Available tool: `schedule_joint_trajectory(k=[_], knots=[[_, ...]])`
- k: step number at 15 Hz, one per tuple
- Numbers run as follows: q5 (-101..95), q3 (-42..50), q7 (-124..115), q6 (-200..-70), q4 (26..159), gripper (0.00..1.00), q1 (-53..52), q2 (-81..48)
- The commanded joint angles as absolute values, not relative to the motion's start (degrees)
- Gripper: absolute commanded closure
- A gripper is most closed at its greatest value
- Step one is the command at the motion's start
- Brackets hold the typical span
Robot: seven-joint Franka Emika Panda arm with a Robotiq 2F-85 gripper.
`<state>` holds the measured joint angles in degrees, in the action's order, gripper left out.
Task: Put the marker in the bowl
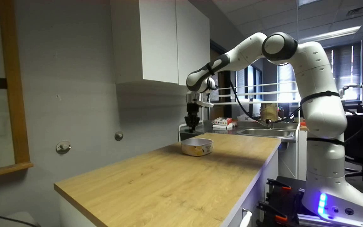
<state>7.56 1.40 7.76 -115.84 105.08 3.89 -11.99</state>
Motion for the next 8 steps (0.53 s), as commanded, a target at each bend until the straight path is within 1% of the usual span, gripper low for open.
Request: schedule_joint_trajectory(k=[1,8], knots=[[9.03,1.82,10.07,-115.23,104.52,0.89,5.35,-14.45],[8.88,1.64,10.50,-115.80,105.54,0.89,6.60,-17.06]])
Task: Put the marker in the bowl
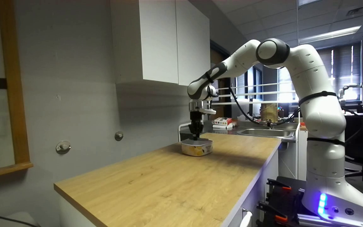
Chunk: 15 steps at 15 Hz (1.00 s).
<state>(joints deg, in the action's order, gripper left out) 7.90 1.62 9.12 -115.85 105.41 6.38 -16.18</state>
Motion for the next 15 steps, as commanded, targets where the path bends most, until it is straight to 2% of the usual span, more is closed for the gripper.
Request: schedule_joint_trajectory(k=[1,4,5,7,13,15], knots=[[8.82,1.60,10.42,-115.76,105.57,0.89,6.57,-17.29],[8.65,1.51,10.12,-115.63,105.58,0.88,6.42,-17.68],[8.61,1.50,9.97,-115.52,105.53,0.53,6.37,-17.71],[8.54,1.48,9.90,-115.45,105.61,0.47,6.29,-17.63],[9.09,1.17,10.77,-114.95,105.90,0.02,6.40,-16.89],[9.32,1.00,11.21,-114.85,106.03,0.00,6.41,-16.71]])
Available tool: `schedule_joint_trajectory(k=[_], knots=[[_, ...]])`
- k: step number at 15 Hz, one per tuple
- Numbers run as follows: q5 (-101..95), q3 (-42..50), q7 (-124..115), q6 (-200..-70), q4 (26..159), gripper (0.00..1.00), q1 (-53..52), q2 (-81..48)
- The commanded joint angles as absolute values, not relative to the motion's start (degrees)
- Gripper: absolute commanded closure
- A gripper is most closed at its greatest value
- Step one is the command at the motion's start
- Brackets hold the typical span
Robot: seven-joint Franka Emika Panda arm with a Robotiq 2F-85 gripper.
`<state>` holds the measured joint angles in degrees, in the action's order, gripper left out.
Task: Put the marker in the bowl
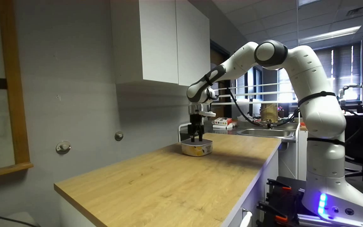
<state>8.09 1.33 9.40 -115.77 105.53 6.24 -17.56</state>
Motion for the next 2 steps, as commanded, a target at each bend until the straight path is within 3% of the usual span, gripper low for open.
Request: schedule_joint_trajectory(k=[1,2], knots=[[9.41,0.94,11.46,-114.84,106.17,0.00,6.40,-16.55],[9.58,0.90,11.68,-115.03,106.33,0.00,6.40,-16.40]])
